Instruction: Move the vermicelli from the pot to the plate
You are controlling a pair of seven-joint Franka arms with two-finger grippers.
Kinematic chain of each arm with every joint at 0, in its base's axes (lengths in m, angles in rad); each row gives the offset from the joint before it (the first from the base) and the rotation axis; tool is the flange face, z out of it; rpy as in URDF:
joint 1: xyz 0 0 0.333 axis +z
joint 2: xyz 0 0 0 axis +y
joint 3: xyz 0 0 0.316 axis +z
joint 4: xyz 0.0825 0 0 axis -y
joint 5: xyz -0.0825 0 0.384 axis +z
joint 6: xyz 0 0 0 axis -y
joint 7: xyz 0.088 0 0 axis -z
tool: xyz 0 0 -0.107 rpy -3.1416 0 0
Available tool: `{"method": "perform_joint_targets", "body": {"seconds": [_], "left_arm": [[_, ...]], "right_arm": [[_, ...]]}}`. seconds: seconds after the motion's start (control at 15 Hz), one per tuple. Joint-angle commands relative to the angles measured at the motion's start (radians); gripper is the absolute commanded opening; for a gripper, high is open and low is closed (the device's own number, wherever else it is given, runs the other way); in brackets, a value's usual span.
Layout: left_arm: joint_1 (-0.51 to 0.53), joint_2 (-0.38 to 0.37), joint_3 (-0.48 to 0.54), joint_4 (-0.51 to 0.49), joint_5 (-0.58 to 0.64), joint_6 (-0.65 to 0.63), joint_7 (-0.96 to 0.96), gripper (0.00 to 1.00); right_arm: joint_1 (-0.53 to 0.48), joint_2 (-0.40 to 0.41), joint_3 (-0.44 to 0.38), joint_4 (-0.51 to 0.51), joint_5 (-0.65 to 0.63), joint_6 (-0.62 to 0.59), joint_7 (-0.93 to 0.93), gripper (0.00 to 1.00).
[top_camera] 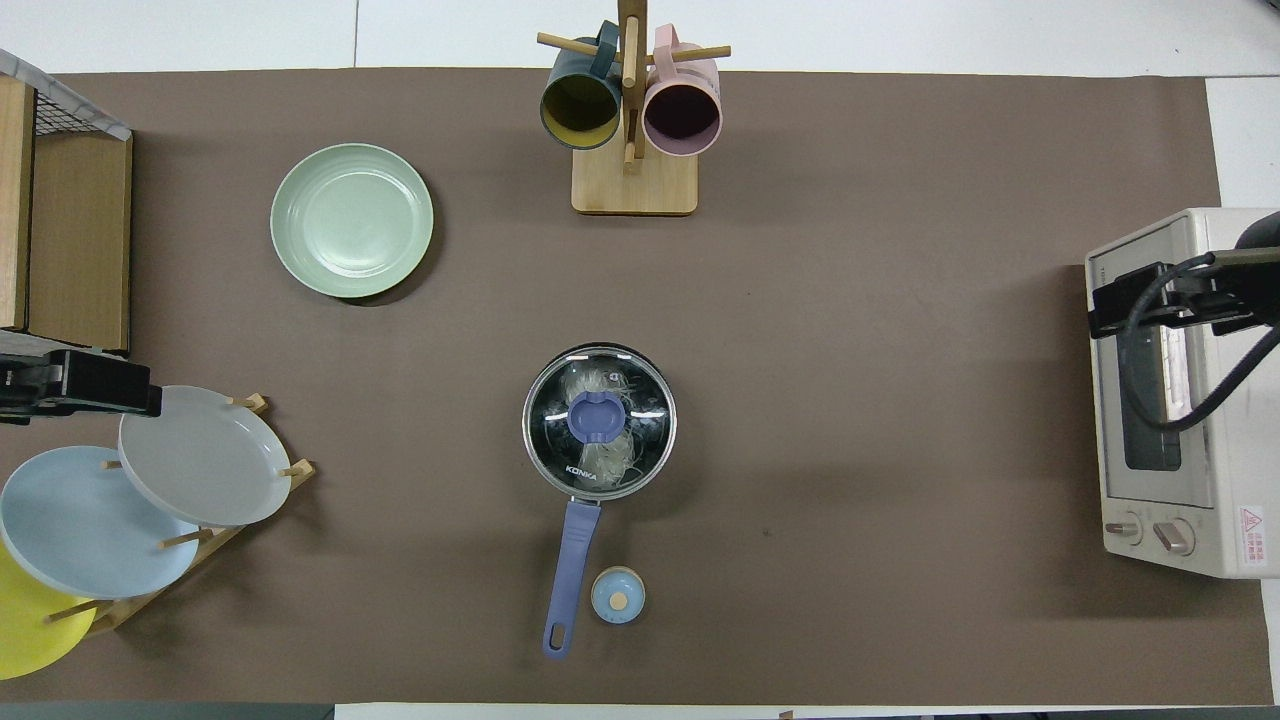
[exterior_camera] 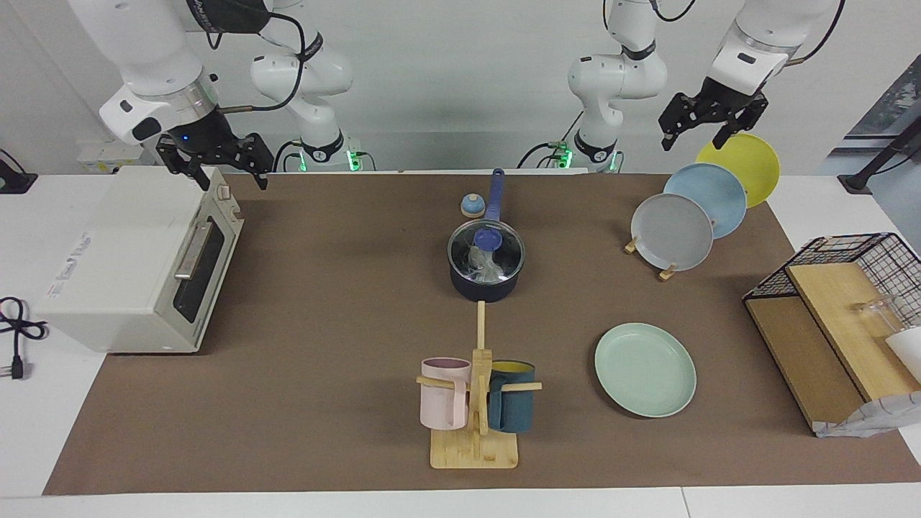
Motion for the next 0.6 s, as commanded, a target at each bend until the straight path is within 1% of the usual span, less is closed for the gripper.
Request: {"method": "perform_joint_targets", "body": {"seconds": [0.0, 0.53], "left_arm": [[0.003, -0.028, 0.004, -0.032, -0.004, 0.012, 0.004, 1.00], [0.003, -0.028, 0.004, -0.029, -0.004, 0.014, 0.001, 1.00]], "right_arm": [[-0.009, -0.010, 0.006, -0.010, -0.005, 0.003, -0.028, 1.00], [-0.006, -0.020, 0.007, -0.019, 0.010, -0.008, -0.029, 1.00]]}}
